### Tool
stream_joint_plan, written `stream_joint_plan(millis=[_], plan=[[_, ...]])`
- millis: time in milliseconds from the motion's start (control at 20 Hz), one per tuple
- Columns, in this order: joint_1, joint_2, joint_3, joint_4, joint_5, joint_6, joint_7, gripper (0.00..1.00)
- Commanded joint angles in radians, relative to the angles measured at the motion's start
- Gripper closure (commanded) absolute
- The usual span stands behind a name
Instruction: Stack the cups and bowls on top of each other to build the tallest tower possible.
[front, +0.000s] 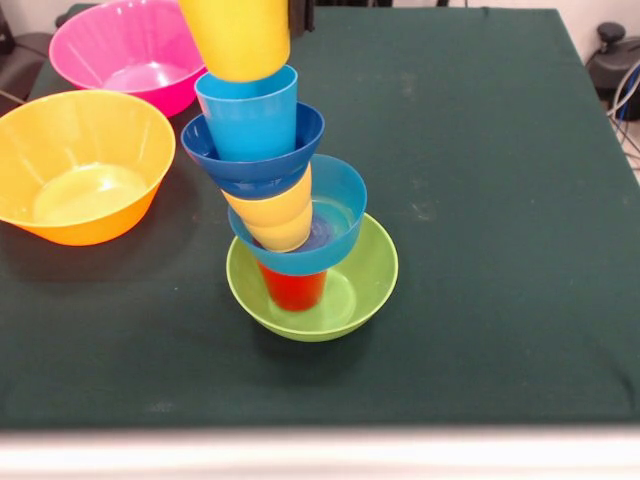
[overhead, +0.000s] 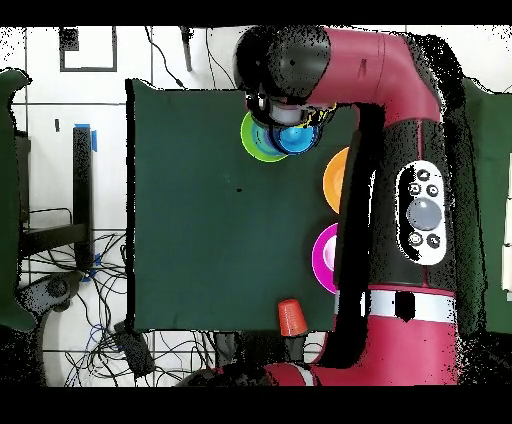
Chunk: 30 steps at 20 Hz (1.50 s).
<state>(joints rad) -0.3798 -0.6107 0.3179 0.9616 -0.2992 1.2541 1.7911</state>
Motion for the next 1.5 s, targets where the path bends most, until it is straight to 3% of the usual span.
stream_joint_plan(millis=[50, 300, 700, 950, 1500], plan=[[-0.011, -0.023, 0.047, 0.124, -0.064, 0.056, -0.308, 1.0], [-0.019, -0.044, 0.048, 0.181, -0.062, 0.002, -0.306, 1.0], [-0.019, -0.027, 0.061, 0.143, -0.08, 0.041, -0.327, 1.0], [-0.032, -0.048, 0.06, 0.18, -0.081, 0.025, -0.339, 1.0], [-0.028, -0.019, 0.087, 0.113, -0.091, 0.034, -0.338, 1.0]])
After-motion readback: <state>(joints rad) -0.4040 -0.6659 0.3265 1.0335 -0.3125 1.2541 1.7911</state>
